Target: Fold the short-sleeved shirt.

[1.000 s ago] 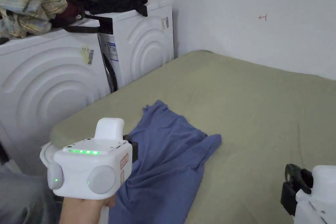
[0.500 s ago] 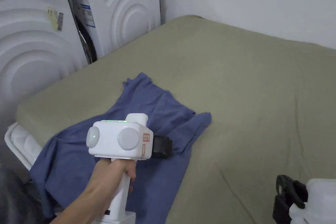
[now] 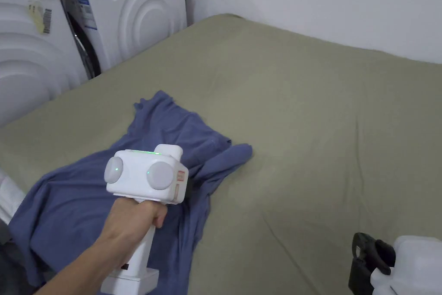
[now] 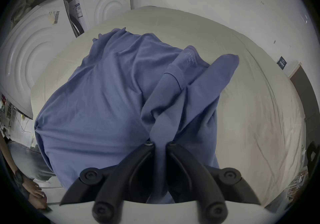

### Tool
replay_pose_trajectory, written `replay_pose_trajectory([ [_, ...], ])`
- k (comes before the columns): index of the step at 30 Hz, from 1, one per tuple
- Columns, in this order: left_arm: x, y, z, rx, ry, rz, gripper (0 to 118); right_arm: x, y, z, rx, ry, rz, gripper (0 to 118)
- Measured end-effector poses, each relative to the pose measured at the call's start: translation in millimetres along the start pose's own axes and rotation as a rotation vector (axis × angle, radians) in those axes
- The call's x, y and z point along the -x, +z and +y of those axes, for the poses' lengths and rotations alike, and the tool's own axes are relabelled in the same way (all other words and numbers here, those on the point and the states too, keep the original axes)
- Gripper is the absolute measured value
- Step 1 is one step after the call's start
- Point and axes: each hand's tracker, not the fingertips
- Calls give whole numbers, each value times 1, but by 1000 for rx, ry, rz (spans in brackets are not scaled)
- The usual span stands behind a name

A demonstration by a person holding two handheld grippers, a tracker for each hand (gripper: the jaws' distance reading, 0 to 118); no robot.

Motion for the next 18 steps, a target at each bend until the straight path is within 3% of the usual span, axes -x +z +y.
replay_pose_trajectory([
  [4,-24,19,10,-41,18,-110,3,-28,34,-9,-25,-50,-54,0],
  [7,-65,31,23,-68,-48,-155,3,-54,62,-22,-31,-76,-121,0],
  [12,-187,45,39,-109,-162,-284,3,-103,109,-46,-22,-166,-255,0],
  [18,-396,62,41,-118,-396,-521,3,-160,146,-75,-4,-277,-401,0],
])
